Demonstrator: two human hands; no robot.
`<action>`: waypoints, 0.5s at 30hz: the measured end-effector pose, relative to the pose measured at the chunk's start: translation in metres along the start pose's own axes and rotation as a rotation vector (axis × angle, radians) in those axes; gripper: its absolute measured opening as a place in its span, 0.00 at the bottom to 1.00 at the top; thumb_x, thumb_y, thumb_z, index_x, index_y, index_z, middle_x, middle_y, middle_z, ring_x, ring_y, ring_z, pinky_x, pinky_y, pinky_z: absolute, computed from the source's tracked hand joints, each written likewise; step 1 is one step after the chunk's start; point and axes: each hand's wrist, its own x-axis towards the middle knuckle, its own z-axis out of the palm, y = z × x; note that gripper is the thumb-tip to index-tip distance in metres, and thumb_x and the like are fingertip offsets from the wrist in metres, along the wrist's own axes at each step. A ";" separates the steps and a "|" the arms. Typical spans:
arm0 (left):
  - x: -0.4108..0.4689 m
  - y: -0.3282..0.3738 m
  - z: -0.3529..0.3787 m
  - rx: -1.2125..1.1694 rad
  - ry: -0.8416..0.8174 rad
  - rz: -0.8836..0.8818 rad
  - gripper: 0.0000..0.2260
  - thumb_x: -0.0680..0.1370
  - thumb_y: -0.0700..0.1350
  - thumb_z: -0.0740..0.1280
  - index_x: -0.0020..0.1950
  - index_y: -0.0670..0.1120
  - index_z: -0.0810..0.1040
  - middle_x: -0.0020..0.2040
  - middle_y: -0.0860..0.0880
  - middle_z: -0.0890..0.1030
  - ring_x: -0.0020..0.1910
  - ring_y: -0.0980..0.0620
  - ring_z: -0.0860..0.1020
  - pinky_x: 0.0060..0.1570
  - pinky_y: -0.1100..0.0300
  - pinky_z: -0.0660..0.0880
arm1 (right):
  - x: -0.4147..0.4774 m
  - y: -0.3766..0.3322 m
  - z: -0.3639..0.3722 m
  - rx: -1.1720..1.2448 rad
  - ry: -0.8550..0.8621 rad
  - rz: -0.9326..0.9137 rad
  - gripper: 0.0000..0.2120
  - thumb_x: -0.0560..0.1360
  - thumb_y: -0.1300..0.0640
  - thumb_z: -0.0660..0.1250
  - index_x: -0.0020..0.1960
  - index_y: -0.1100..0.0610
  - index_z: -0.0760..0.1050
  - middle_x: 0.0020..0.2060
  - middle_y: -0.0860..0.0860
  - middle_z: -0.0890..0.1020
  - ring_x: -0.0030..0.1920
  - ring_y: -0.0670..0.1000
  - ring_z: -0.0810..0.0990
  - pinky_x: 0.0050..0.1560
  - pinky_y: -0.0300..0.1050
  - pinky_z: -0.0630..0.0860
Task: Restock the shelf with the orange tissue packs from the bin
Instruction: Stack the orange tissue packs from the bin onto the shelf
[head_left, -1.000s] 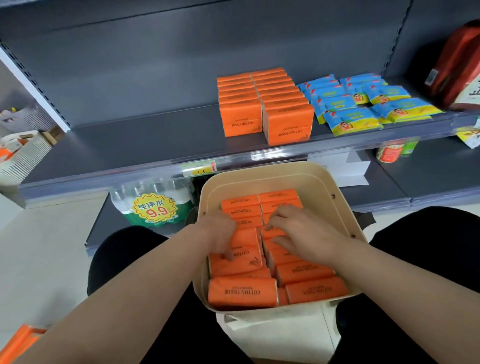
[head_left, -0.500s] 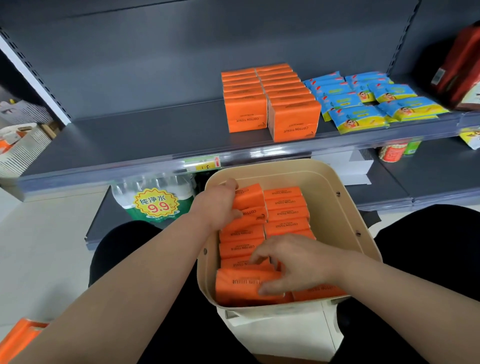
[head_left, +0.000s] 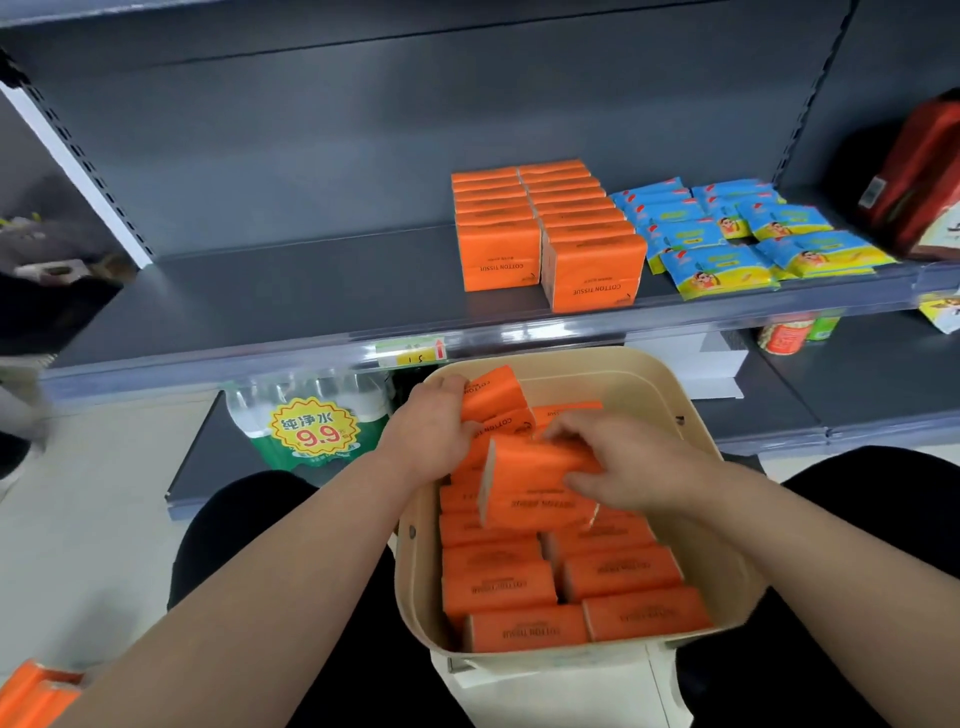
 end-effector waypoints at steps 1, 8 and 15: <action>-0.001 -0.001 -0.001 -0.028 0.011 -0.004 0.19 0.76 0.47 0.65 0.66 0.46 0.69 0.60 0.46 0.74 0.60 0.46 0.72 0.55 0.51 0.73 | 0.002 0.004 -0.008 -0.058 0.027 0.017 0.21 0.70 0.54 0.68 0.62 0.47 0.71 0.57 0.43 0.77 0.55 0.46 0.76 0.55 0.44 0.73; 0.026 0.011 -0.036 -0.158 0.306 0.032 0.19 0.74 0.43 0.69 0.64 0.47 0.73 0.57 0.46 0.77 0.58 0.45 0.72 0.55 0.53 0.69 | 0.026 0.024 -0.052 -0.318 0.186 0.029 0.21 0.69 0.58 0.65 0.61 0.48 0.70 0.56 0.48 0.77 0.57 0.53 0.75 0.55 0.51 0.74; 0.097 0.025 -0.092 0.005 0.351 -0.065 0.20 0.75 0.45 0.69 0.67 0.49 0.72 0.59 0.42 0.72 0.62 0.41 0.65 0.61 0.51 0.65 | 0.051 0.042 -0.066 -0.243 0.288 0.071 0.21 0.71 0.63 0.64 0.62 0.48 0.70 0.57 0.48 0.76 0.60 0.52 0.73 0.57 0.48 0.72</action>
